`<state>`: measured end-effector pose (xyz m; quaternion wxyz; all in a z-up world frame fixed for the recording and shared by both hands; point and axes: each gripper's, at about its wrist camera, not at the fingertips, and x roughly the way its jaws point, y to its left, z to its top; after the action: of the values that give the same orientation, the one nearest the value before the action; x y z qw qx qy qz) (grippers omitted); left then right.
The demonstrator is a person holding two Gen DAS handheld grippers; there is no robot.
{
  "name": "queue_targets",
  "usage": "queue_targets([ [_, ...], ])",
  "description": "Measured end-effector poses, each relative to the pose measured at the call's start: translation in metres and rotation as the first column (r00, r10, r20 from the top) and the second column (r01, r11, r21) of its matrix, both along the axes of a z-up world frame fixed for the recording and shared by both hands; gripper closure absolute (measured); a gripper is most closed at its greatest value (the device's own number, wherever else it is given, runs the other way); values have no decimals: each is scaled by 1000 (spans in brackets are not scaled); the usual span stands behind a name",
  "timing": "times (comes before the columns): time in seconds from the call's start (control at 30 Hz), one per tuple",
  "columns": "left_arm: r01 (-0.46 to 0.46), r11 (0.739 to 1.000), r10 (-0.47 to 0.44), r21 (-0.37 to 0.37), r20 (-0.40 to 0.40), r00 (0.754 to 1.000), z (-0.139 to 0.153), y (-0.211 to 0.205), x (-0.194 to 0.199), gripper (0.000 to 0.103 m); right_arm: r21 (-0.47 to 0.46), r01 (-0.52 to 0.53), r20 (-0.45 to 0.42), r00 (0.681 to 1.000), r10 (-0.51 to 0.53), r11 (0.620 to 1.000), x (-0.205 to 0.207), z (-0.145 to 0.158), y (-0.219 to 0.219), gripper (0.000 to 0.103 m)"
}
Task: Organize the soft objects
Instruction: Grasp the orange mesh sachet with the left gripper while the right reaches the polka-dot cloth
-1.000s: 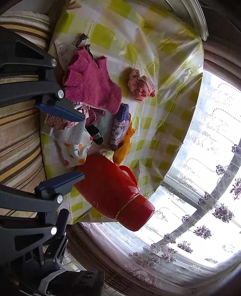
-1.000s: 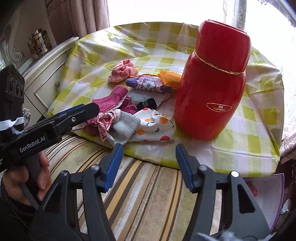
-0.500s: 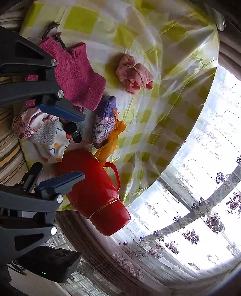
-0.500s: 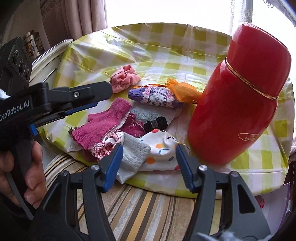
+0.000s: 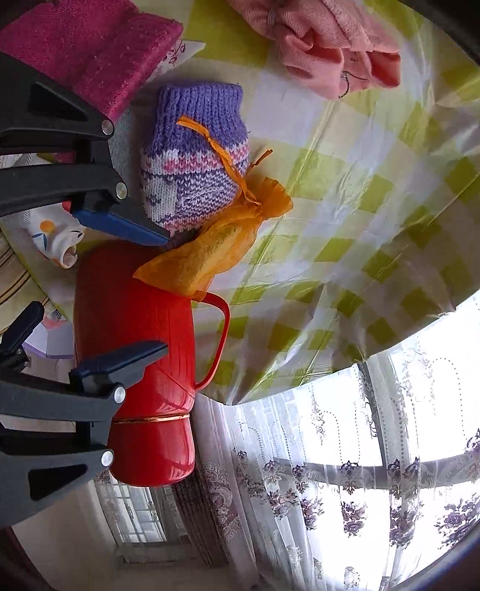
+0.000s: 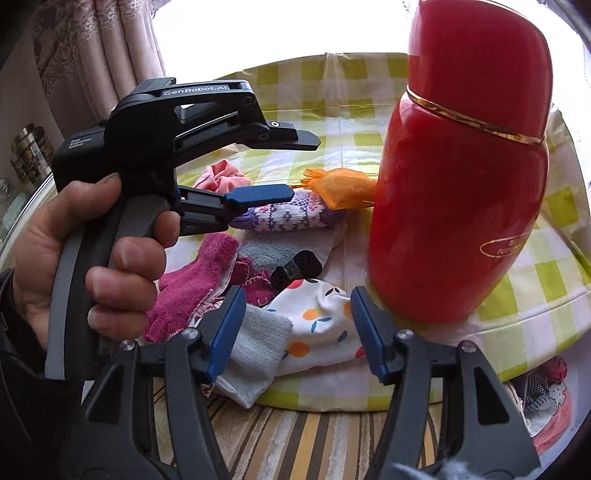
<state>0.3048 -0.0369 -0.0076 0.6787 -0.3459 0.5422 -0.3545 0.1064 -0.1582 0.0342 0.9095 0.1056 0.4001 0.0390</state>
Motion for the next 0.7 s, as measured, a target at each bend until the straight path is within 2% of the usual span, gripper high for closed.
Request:
queue_targets([
  [0.2, 10, 1000, -9, 8, -145, 989, -28, -22, 28, 55, 151, 140, -102, 987, -125, 979, 4, -21, -24, 40],
  [0.37, 12, 998, -3, 54, -178, 984, -33, -39, 40, 55, 191, 235, -155, 966, -208, 953, 2, -33, -38, 40],
  [0.43, 19, 996, -4, 90, -169, 986, -33, -47, 43, 67, 195, 243, -173, 962, -211, 950, 4, -36, -40, 40],
  [0.47, 27, 995, -11, 101, -161, 987, -34, -49, 44, 79, 192, 247, -181, 960, -213, 950, 5, -38, -40, 40],
  [0.5, 33, 994, -17, 105, -150, 988, -36, -52, 45, 85, 192, 249, -192, 958, -213, 949, 6, -40, -41, 40],
  [0.7, -3, 998, 2, 66, 14, 1000, -6, -30, 29, 85, 232, 267, -239, 948, -211, 935, 11, -51, -46, 40],
])
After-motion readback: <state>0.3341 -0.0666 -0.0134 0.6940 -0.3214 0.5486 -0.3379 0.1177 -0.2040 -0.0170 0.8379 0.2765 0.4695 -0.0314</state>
